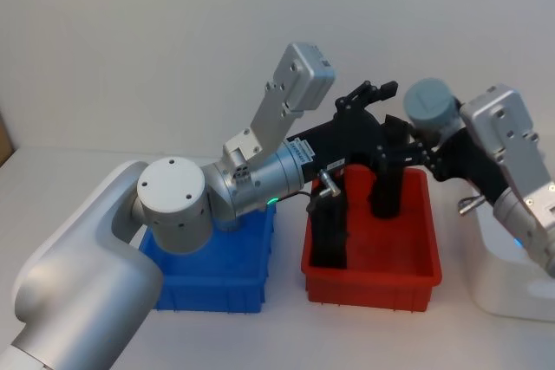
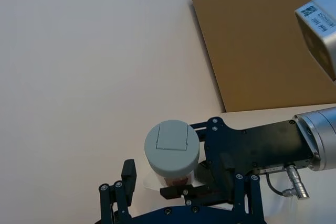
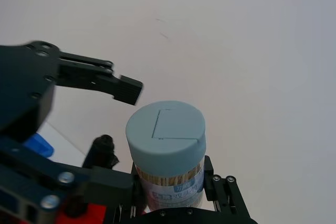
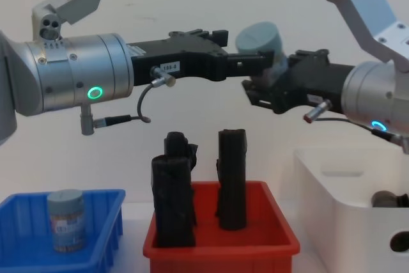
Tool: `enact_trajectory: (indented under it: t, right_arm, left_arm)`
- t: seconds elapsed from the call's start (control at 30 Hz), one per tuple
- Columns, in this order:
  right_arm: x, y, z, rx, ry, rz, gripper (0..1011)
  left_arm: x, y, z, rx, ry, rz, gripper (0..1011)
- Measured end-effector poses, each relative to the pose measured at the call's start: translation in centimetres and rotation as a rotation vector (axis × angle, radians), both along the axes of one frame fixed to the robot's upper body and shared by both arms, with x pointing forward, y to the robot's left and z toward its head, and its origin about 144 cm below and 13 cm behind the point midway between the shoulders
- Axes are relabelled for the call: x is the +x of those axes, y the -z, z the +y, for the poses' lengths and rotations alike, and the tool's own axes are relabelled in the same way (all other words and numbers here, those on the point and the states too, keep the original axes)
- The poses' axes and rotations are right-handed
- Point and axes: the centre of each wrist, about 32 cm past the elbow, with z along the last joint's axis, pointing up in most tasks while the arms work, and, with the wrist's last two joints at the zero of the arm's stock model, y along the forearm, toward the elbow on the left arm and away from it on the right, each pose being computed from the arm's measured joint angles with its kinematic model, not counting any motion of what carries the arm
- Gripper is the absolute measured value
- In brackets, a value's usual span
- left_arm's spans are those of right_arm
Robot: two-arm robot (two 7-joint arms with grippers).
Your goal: Pick the cotton swabs from the blue box and place them into the white box.
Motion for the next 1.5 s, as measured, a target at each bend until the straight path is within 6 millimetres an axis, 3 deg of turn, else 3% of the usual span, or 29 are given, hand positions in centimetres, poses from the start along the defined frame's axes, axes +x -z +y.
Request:
enact_trajectory:
  t: [0.87,1.5]
  right_arm:
    - [1.6,0.7,-3.6,0.067,0.374,0.063,642]
    - [3.5,0.3,-7.1,0.231,0.614,0.314,642]
  left_arm:
    - [0.0,0.0,0.0,-0.001,0.000,0.000,1004]
    - [0.0,0.0,0.0,-0.001,0.000,0.000,1004]
